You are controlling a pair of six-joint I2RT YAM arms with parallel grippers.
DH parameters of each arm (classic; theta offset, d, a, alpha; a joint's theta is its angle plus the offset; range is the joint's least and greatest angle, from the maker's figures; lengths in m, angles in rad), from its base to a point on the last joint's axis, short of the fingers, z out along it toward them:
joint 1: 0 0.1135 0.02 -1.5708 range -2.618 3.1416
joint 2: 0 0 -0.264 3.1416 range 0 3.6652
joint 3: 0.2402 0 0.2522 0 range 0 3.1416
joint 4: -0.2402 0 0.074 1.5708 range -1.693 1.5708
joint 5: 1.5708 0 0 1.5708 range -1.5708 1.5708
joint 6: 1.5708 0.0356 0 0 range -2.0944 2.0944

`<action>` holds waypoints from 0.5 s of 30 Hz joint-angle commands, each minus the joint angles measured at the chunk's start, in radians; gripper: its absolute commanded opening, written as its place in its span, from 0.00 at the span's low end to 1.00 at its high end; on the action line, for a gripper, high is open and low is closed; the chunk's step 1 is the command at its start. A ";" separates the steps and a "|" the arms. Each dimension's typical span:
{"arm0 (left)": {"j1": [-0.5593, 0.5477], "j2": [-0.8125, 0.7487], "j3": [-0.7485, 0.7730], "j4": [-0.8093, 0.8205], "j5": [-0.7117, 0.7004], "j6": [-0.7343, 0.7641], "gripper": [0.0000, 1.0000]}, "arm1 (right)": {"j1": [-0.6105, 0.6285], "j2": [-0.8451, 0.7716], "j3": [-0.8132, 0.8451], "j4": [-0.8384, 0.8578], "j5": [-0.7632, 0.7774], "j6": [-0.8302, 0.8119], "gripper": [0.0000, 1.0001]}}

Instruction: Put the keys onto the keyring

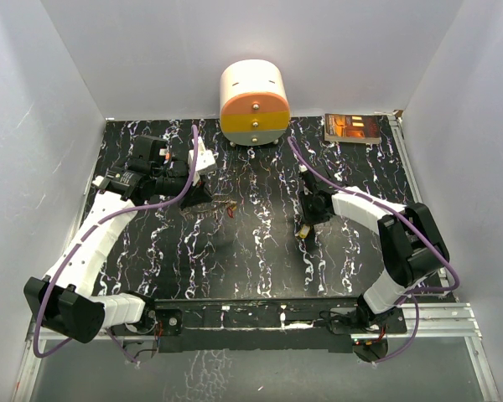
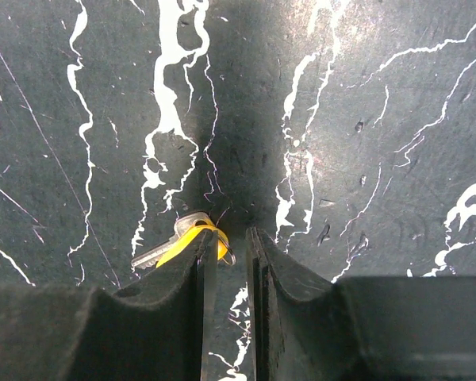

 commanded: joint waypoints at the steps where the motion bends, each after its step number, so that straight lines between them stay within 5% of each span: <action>1: 0.004 -0.027 -0.005 0.030 0.039 -0.002 0.00 | -0.004 -0.039 0.005 0.039 -0.005 0.013 0.26; 15: 0.005 -0.027 -0.003 0.027 0.045 0.002 0.00 | -0.005 -0.060 -0.023 0.023 -0.021 0.048 0.16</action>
